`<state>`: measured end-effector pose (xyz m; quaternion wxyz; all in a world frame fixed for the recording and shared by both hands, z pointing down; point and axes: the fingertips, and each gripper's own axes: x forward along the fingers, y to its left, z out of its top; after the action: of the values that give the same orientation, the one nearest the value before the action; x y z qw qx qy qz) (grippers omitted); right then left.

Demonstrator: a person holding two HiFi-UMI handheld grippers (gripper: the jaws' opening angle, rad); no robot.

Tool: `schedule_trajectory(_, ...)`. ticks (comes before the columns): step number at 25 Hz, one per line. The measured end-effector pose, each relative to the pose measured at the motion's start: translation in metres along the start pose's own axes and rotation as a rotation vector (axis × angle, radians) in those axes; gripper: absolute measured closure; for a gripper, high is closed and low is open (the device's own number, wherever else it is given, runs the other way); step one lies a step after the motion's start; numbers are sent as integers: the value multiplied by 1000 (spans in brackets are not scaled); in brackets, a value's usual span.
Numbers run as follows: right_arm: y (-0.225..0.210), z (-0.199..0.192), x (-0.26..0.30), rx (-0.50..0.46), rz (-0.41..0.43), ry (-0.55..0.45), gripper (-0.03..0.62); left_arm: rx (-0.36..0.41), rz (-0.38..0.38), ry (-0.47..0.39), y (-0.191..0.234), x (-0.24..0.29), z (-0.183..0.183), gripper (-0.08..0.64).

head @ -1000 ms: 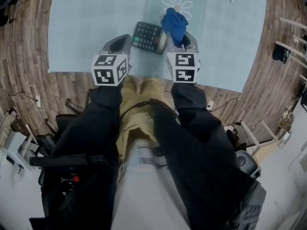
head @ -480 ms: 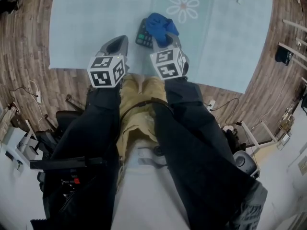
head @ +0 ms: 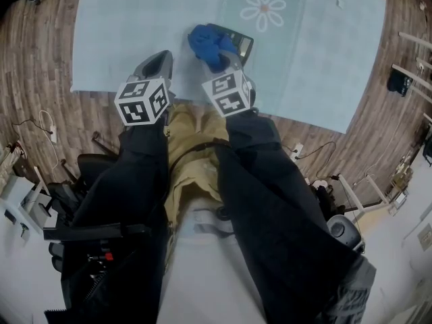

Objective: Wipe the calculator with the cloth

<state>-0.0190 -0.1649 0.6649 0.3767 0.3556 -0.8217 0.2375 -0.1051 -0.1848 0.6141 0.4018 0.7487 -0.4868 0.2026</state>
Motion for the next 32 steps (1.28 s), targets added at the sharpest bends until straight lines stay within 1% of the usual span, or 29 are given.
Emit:
schedule_trajectory(6,25,4,4,37,88,-55,500,-7,11,-8,5,-4,-4,560)
schedule_trajectory(8,28,11,-3,59,97,-80,500,-9,11,-13,7,-7,-3,560)
schedule_trajectory(11,22,24,-22,94,85,-135,500,-9,6,-22,7,-10,-1,560)
schedule_trajectory(16,-10,43,-59,134,20,-219,500,-9,-4,-31,6,-11,1,560)
schedule_trajectory(18,-30,48,-73,144,-29,-244,499,-8,-6,-33,4,-11,1,560)
schedule_trajectory(22,-79,46,-93,154,-151,-248,500,-12,-5,-31,4,-9,0,560)
schedule_trajectory(24,-96,44,-98,133,-210,-236,499,-13,-4,-29,6,-11,-2,560)
schedule_trajectory(28,-116,38,-93,39,-312,-171,499,-12,-3,-24,8,-12,-5,560)
schedule_trajectory(30,-115,28,-77,-2,-318,-115,499,-13,-2,-19,8,-12,-7,560)
schedule_trajectory(32,-106,13,-57,-21,-288,-56,499,-15,-2,-14,9,-12,-9,560)
